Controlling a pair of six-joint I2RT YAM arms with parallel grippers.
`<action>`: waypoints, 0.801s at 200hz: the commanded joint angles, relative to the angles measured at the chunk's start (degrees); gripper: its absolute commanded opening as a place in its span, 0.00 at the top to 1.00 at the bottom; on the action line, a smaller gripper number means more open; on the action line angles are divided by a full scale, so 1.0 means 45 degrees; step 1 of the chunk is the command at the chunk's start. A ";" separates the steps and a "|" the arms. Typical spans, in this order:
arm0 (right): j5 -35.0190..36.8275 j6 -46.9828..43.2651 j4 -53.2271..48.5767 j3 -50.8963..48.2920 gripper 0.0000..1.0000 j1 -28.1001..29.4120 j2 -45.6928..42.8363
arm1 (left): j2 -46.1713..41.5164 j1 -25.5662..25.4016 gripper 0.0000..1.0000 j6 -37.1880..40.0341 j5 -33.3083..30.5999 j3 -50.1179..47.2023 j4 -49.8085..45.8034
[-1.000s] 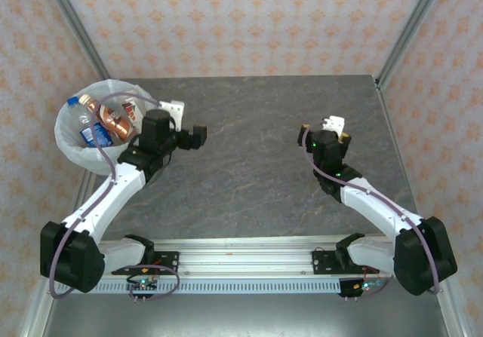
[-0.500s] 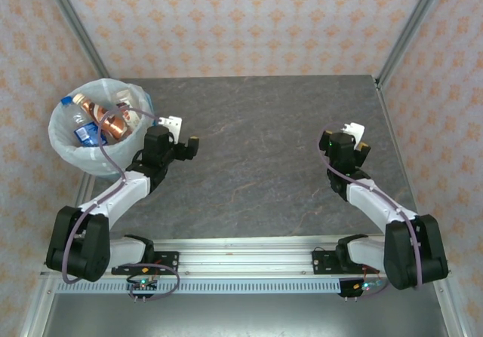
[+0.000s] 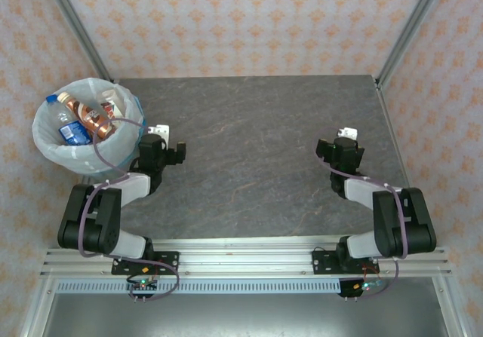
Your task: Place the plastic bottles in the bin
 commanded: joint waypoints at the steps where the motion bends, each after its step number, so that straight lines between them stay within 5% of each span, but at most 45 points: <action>1: -0.1306 -0.0654 0.2029 -0.0296 0.01 -0.0087 0.0552 | 0.0253 0.0110 0.00 -0.0382 -0.0537 -0.0794 0.2600; 15: -0.1412 -0.0584 0.2341 -0.0476 0.01 -0.0167 0.0508 | 0.0854 0.0031 0.00 -0.0505 -0.1157 -0.1470 0.4530; 25: -0.1453 -0.0548 0.2882 -0.0796 0.01 -0.0220 0.0490 | 0.0625 0.0020 0.00 -0.0919 -0.1909 -0.0940 0.3061; 49: -0.0917 -0.0361 0.6024 -0.1396 0.01 -0.0260 0.2138 | 0.0728 -0.0024 0.00 -0.1053 -0.2569 -0.1221 0.3810; 61: -0.0545 0.0039 0.3145 -0.0598 0.01 -0.0347 0.1411 | 0.0705 -0.0030 0.00 -0.1053 -0.2554 -0.1185 0.3719; 73: -0.0106 0.0337 0.4461 -0.0804 0.01 -0.0509 0.1957 | 0.0667 -0.0021 0.00 -0.1077 -0.2547 -0.1172 0.3607; 84: -0.0120 0.0419 0.3222 -0.0534 0.01 -0.0531 0.1545 | 0.0660 -0.0016 0.00 -0.1076 -0.2559 -0.1151 0.3585; 160: -0.0094 0.0383 0.3669 -0.0652 0.01 -0.0534 0.1668 | 0.0691 -0.0029 0.00 -0.1035 -0.2455 -0.1125 0.3565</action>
